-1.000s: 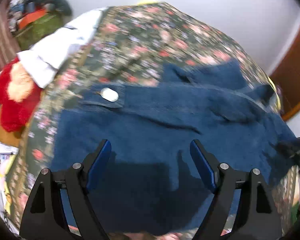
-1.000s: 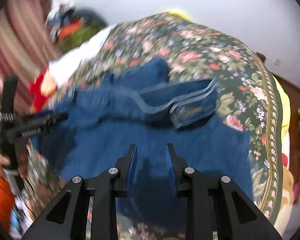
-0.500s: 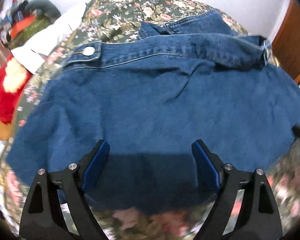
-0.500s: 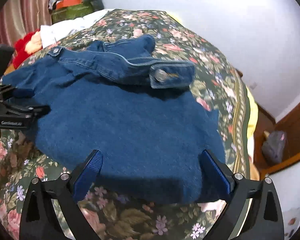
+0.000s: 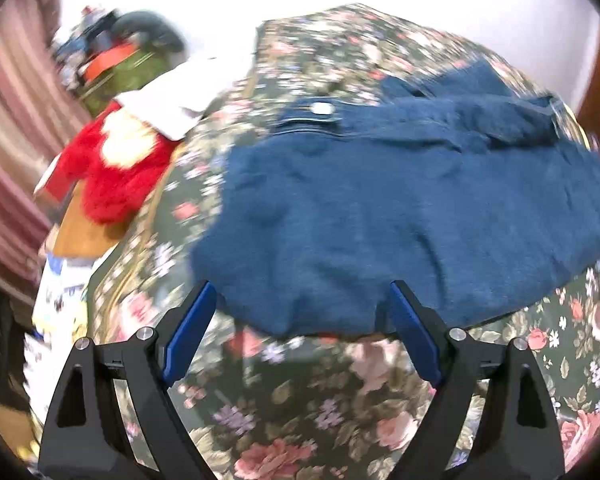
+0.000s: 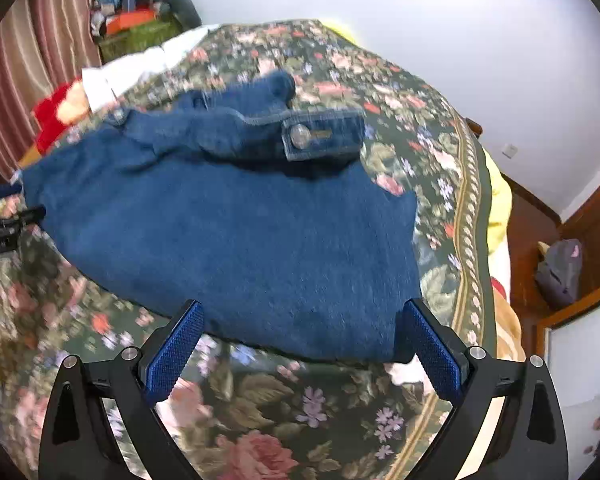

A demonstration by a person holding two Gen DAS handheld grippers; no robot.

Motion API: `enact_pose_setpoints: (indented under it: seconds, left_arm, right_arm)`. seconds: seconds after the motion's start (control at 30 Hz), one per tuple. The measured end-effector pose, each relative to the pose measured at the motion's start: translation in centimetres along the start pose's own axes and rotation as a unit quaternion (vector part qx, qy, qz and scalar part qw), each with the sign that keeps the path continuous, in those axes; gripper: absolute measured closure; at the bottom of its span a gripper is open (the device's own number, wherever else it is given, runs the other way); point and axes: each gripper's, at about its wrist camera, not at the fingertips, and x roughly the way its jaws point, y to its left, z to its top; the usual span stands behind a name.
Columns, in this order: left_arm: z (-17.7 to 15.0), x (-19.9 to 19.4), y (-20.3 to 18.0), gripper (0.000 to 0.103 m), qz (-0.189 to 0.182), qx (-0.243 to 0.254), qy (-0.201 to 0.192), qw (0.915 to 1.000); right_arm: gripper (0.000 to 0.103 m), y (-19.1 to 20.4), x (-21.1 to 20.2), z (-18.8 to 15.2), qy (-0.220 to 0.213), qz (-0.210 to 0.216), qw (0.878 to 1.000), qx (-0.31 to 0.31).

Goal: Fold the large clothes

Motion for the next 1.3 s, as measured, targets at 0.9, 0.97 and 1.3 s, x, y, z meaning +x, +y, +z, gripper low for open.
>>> enact_pose_setpoints:
  seconds: [0.9, 0.97, 1.3]
  left_arm:
    - [-3.0, 5.9, 3.4, 0.015, -0.235, -0.305, 0.055, 0.9214]
    - [-2.7, 6.5, 3.4, 0.014, -0.238, -0.322, 0.056, 0.9146]
    - [-0.6, 8.1, 3.3, 0.005, -0.228, -0.360, 0.033, 0.9042]
  right_arm:
    - [0.004, -5.3, 6.8, 8.3, 0.027, 0.028, 0.985, 0.169]
    - [0.004, -4.1, 5.9, 7.0, 0.027, 0.045, 0.988, 0.148]
    - [0.004, 0.6, 5.2, 2.1, 0.040, 0.036, 0.997, 0.049]
